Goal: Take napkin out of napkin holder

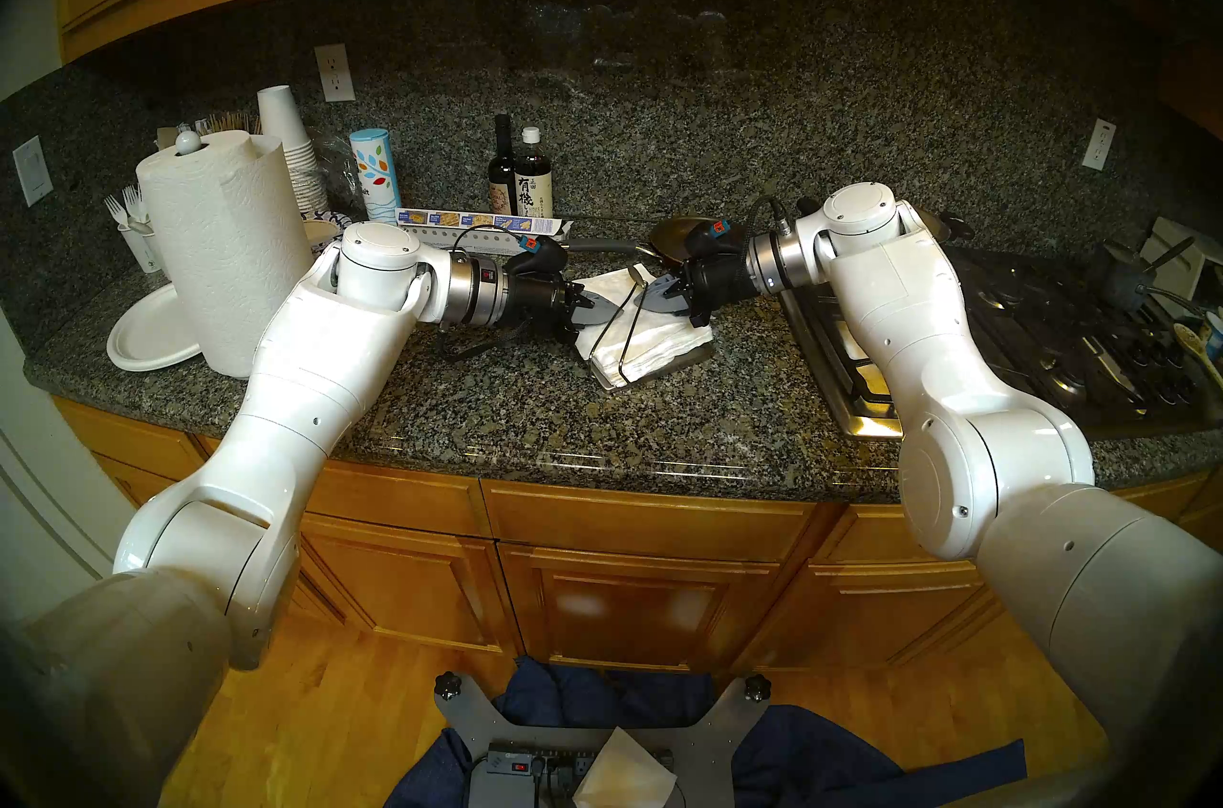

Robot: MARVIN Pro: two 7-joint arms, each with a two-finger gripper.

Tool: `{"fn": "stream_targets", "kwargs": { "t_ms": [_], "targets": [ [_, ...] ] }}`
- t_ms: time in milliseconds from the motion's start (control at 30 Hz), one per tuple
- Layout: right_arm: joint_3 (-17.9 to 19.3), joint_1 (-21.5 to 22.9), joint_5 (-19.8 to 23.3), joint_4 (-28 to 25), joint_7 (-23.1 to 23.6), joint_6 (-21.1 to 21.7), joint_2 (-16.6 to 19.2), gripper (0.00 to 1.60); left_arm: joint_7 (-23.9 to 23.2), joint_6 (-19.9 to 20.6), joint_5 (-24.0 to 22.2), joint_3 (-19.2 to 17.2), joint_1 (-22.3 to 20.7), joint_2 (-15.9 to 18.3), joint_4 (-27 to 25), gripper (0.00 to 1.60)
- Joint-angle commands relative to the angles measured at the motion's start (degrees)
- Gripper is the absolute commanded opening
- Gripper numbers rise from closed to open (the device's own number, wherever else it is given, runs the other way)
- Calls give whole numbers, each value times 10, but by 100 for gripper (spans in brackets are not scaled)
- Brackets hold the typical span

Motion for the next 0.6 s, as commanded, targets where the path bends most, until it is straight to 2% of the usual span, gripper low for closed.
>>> {"fn": "stream_targets", "kwargs": {
  "t_ms": [0, 567],
  "targets": [
    [12, 29, 10, -26, -1, -2, 0, 49, -4, -7, -21, -23, -22, -9, -21, 0],
    [33, -1, 49, -100, -1, 8, -14, 49, -31, -6, -41, -54, -1, -2, -46, 0]
  ]
}}
